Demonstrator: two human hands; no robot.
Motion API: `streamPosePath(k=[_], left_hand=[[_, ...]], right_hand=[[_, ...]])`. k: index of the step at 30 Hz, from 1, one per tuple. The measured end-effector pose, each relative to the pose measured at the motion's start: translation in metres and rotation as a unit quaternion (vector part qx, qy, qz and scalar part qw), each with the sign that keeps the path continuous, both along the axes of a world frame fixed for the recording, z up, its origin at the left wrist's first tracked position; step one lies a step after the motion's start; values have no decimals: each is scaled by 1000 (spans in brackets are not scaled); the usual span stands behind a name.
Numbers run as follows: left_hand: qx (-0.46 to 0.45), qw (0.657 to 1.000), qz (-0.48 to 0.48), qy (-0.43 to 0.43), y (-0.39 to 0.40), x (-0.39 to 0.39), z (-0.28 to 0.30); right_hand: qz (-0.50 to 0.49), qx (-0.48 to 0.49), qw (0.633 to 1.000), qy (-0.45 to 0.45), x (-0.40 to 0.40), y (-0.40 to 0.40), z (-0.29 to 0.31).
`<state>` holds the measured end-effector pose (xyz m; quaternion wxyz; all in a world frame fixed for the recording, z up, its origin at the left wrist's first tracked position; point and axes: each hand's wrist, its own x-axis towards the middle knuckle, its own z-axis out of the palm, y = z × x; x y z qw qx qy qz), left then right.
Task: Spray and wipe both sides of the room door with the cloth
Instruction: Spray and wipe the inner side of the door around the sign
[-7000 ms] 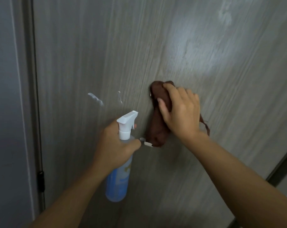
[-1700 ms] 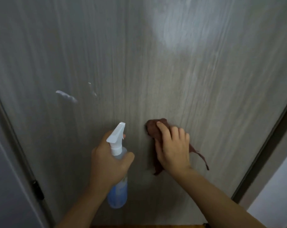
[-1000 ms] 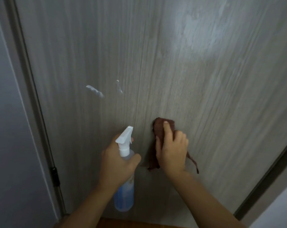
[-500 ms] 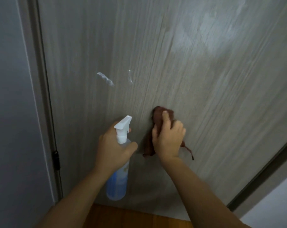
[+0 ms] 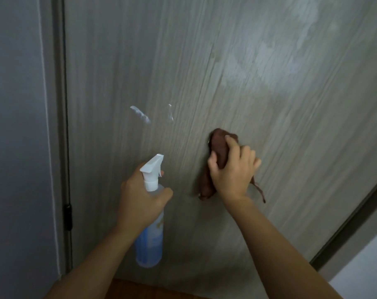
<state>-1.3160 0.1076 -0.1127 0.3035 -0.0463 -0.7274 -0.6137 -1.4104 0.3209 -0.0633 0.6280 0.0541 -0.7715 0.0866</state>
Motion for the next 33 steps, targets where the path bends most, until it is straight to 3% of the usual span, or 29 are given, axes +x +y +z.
streamPosePath(k=[4, 6, 9, 13, 16, 26, 33], left_hand=[[2, 1000, 9, 11, 0, 0, 7], [12, 1000, 8, 17, -2, 3, 11], [34, 999, 7, 26, -7, 6, 18], [26, 999, 29, 25, -16, 9, 39], [-13, 996, 60, 57, -17, 17, 62], [16, 998, 23, 49, -14, 17, 79], [18, 998, 43, 46, -2, 19, 72]], right_hand=[[47, 210, 975, -48, 7, -6, -48], [63, 260, 961, -67, 13, -3, -54], [92, 224, 969, -54, 18, 3, -25], [97, 133, 986, -25, 17, 5, 57], [109, 138, 984, -6, 19, -2, 97], [97, 170, 981, 2, 13, -1, 131], [-31, 199, 979, -24, 5, -10, 127]])
